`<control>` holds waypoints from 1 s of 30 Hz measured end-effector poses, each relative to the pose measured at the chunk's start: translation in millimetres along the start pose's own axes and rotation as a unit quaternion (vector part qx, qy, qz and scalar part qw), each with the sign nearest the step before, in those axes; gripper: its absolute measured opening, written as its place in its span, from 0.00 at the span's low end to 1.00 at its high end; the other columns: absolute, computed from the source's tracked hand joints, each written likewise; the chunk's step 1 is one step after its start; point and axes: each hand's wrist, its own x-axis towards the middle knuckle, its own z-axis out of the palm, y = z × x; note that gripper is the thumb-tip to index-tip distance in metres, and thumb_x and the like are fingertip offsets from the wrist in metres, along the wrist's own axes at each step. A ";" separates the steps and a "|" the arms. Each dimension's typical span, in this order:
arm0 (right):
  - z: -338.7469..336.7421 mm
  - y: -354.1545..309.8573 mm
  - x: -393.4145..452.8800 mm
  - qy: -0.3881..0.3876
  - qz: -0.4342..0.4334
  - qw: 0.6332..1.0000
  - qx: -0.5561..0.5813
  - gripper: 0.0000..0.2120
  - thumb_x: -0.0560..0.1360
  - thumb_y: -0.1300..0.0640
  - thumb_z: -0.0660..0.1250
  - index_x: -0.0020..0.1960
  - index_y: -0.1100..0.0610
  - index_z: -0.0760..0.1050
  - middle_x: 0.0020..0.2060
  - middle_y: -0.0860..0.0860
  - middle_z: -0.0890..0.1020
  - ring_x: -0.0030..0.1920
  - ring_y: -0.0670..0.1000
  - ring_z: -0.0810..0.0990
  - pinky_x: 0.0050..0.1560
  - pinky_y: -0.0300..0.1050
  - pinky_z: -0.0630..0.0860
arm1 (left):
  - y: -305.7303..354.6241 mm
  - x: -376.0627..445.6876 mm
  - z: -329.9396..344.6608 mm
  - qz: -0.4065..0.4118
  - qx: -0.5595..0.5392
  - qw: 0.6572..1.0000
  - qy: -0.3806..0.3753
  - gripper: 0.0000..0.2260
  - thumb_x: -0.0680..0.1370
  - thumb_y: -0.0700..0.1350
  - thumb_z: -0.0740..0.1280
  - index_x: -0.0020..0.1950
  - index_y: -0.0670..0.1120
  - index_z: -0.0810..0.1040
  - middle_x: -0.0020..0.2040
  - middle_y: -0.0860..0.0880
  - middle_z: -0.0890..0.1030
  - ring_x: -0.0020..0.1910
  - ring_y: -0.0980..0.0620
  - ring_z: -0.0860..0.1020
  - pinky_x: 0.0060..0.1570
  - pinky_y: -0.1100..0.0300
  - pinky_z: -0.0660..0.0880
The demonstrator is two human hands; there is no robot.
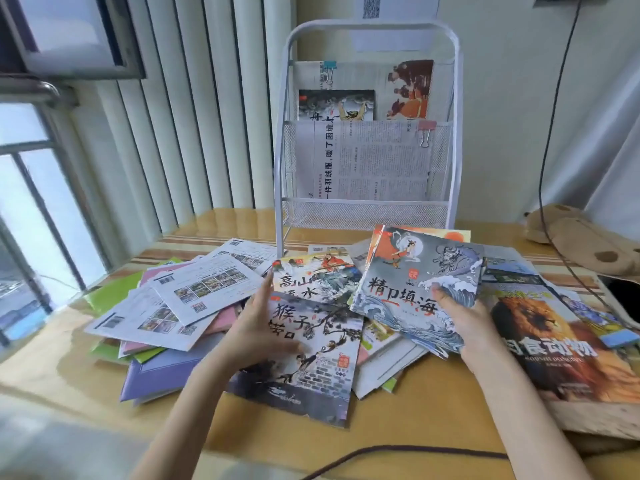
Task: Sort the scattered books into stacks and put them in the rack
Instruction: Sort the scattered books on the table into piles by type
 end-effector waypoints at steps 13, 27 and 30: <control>-6.6 -7.4 -6.3 -0.019 0.097 0.992 0.079 0.24 0.63 0.40 0.75 0.56 0.48 0.79 0.50 0.50 0.84 0.50 0.54 0.83 0.51 0.51 0.78 | 28.2 32.3 -9.4 -0.086 -0.231 0.957 0.150 0.35 0.57 0.54 0.82 0.58 0.37 0.77 0.50 0.35 0.82 0.46 0.38 0.82 0.49 0.40 0.79; 16.8 0.3 -16.6 -0.062 -0.039 0.993 -0.092 0.08 0.69 0.52 0.72 0.46 0.50 0.77 0.40 0.43 0.83 0.48 0.48 0.80 0.40 0.39 0.70 | 50.3 49.0 42.6 -0.125 -0.483 0.864 -0.066 0.30 0.79 0.65 0.50 0.63 0.43 0.76 0.54 0.41 0.82 0.51 0.43 0.82 0.49 0.51 0.78; 19.5 17.4 -5.3 -0.020 -0.065 0.966 -0.251 0.26 0.68 0.45 0.72 0.62 0.55 0.72 0.58 0.49 0.78 0.62 0.55 0.74 0.56 0.48 0.70 | 51.8 43.1 51.2 -0.081 -0.386 0.915 -0.090 0.28 0.72 0.61 0.71 0.62 0.43 0.73 0.56 0.37 0.81 0.55 0.36 0.80 0.56 0.40 0.76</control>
